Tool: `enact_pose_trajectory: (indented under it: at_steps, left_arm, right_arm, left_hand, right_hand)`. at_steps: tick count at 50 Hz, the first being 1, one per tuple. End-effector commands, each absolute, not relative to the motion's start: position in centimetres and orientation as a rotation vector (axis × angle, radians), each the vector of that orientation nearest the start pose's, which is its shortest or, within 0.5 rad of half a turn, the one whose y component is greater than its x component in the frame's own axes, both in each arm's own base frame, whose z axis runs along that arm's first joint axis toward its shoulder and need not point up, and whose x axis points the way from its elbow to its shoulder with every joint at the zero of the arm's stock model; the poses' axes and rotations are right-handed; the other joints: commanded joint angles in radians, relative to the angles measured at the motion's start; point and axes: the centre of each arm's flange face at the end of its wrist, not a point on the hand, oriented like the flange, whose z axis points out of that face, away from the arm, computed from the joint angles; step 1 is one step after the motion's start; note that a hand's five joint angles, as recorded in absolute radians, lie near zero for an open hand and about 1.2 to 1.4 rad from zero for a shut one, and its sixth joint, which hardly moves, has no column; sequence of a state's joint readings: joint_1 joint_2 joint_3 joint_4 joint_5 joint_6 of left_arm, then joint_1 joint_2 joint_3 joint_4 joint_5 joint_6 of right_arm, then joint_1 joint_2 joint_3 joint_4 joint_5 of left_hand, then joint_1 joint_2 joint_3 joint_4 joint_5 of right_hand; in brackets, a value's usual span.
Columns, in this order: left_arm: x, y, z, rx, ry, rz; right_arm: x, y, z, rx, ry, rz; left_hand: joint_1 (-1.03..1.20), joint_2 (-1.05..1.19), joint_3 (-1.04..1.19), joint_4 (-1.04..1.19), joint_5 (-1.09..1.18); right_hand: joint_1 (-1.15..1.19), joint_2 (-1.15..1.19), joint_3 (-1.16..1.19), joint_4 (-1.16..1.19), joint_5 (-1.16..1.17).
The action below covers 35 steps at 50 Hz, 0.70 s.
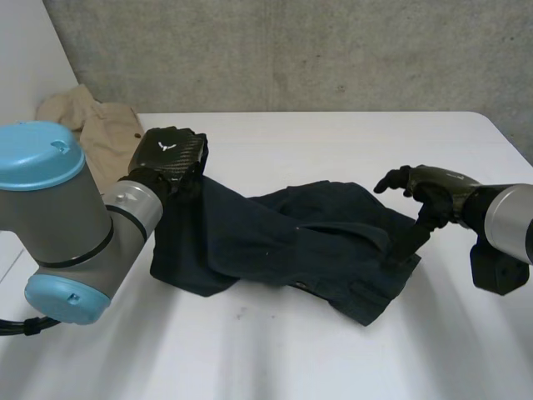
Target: Fold the laundry.
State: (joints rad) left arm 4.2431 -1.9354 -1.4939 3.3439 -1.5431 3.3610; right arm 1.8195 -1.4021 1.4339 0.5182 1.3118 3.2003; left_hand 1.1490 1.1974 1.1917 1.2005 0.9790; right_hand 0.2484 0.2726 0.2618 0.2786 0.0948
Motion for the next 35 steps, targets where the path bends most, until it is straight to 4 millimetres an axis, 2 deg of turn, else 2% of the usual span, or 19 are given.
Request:
enact_pose_trajectory:
  at_steps: [1, 7, 14, 19, 22, 26, 31, 32, 34, 35]
  left_arm:
    - [-28.9, -27.5, 22.5, 0.861, 2.314, -2.236]
    - [-29.0, -27.4, 22.4, 0.867, 2.319, -2.232]
    - [-28.9, -27.3, 22.1, 0.87, 2.33, -2.221]
    - [-28.9, -27.3, 22.1, 0.873, 2.332, -2.219]
    - [-29.0, -27.4, 22.1, 0.873, 2.326, -2.225]
    - [-29.2, -28.0, 21.9, 0.874, 2.325, -2.224]
    - [-29.5, -28.9, 21.1, 0.873, 2.335, -2.209]
    - [-29.5, -29.1, 21.0, 0.871, 2.335, -2.209]
    - [-29.7, -29.6, 20.8, 0.868, 2.332, -2.212]
    - [-29.8, -29.9, 20.8, 0.866, 2.327, -2.218]
  right_arm:
    - [21.9, -22.0, 25.9, -0.335, 2.415, -1.223]
    - [22.0, -21.4, 24.6, -0.325, 2.438, -1.183]
    - [22.7, -22.3, 23.1, -0.307, 2.435, -1.241]
    - [23.6, -22.7, 21.5, -0.32, 2.487, -1.227]
    - [25.0, -22.0, 21.2, -0.378, 2.485, -1.216]
    - [25.7, -21.6, 20.7, -0.407, 2.491, -1.207]
    - [26.4, -22.0, 20.0, -0.437, 2.499, -1.193]
    - [26.5, -22.3, 20.0, -0.441, 2.495, -1.199]
    - [26.8, -22.8, 20.1, -0.448, 2.479, -1.21]
    - [27.2, -23.4, 20.2, -0.466, 2.457, -1.234]
  left_hand:
    - [0.247, 0.199, 0.205, 0.196, 0.243]
    - [0.247, 0.199, 0.205, 0.196, 0.243]
    - [0.247, 0.199, 0.205, 0.196, 0.243]
    - [0.247, 0.199, 0.205, 0.196, 0.243]
    - [0.247, 0.199, 0.205, 0.196, 0.243]
    - [0.247, 0.199, 0.205, 0.196, 0.243]
    - [0.247, 0.199, 0.205, 0.196, 0.243]
    - [0.247, 0.199, 0.205, 0.196, 0.243]
    - [0.247, 0.199, 0.205, 0.196, 0.243]
    - [0.247, 0.199, 0.205, 0.196, 0.243]
  right_hand:
    - [-0.017, -0.041, -0.03, -0.047, -0.038]
    - [-0.017, -0.041, -0.03, -0.047, -0.038]
    - [-0.014, -0.038, -0.027, -0.044, -0.035]
    - [0.001, -0.023, -0.012, -0.029, -0.02]
    - [0.024, 0.0, 0.011, -0.006, 0.003]
    - [0.074, 0.05, 0.061, 0.044, 0.053]
    - [0.517, 0.492, 0.503, 0.486, 0.496]
    - [0.811, 0.787, 0.798, 0.781, 0.79]
    - [1.146, 1.122, 1.133, 1.116, 1.125]
    - [1.148, 1.124, 1.134, 1.118, 1.127]
